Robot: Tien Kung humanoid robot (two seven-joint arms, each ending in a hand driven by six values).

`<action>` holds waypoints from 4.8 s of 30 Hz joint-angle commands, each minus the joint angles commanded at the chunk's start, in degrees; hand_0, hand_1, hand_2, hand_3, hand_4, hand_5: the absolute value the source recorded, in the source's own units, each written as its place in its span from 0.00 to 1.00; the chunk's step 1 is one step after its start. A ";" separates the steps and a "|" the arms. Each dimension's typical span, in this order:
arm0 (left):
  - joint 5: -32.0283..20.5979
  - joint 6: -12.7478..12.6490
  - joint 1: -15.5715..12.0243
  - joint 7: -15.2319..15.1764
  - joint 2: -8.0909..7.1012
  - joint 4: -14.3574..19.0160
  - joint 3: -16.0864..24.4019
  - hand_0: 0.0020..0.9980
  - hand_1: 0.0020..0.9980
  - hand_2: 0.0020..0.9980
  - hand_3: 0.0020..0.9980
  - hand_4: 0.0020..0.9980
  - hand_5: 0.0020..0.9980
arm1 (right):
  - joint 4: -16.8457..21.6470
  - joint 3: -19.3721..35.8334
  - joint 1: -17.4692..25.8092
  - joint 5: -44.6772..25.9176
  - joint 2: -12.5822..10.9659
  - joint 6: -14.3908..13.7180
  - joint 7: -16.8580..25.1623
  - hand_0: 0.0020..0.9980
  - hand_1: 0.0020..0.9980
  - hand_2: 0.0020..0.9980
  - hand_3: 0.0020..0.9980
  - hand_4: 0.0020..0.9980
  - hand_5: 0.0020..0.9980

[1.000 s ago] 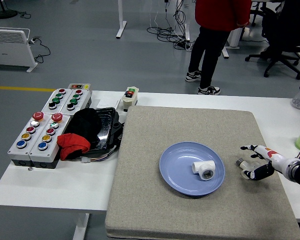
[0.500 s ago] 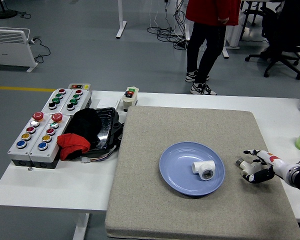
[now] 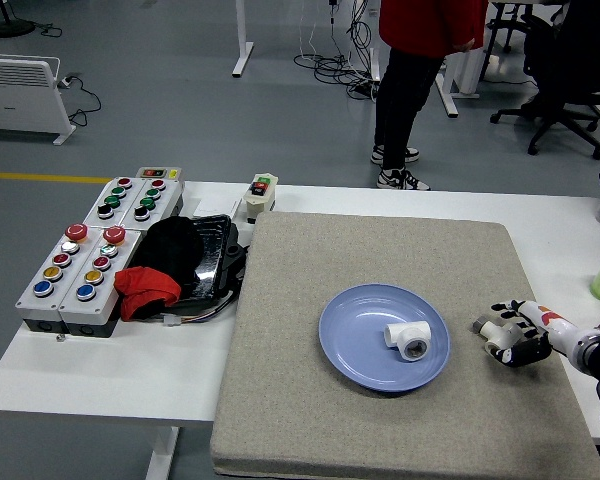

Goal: Pick pipe place plate twice

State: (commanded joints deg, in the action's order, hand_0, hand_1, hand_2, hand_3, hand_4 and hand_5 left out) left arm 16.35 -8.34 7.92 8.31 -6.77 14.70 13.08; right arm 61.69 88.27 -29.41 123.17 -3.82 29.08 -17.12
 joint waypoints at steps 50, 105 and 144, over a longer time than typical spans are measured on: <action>0.08 0.12 0.04 0.06 -0.23 0.01 0.00 0.63 0.59 0.52 0.58 0.21 1.00 | 10.45 -22.46 -4.56 -10.28 0.78 -7.78 5.16 0.39 0.53 0.60 0.75 0.62 0.17; 0.46 0.17 0.05 0.14 -0.28 -0.06 0.23 0.63 0.58 0.51 0.58 0.21 1.00 | 9.82 1.07 3.72 -56.08 3.16 -35.35 11.39 0.90 0.85 0.96 0.91 0.58 0.45; 1.32 0.36 -0.15 0.41 -0.11 -0.05 0.72 0.63 0.59 0.52 0.58 0.21 1.00 | 10.57 13.25 7.88 -88.97 3.82 -37.19 10.55 0.85 0.81 0.88 0.84 0.55 0.58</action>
State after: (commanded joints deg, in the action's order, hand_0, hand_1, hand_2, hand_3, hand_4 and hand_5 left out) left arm 17.67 -7.99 7.76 8.72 -6.88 14.65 13.80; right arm 72.26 101.52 -21.52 34.20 0.00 -8.11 -6.56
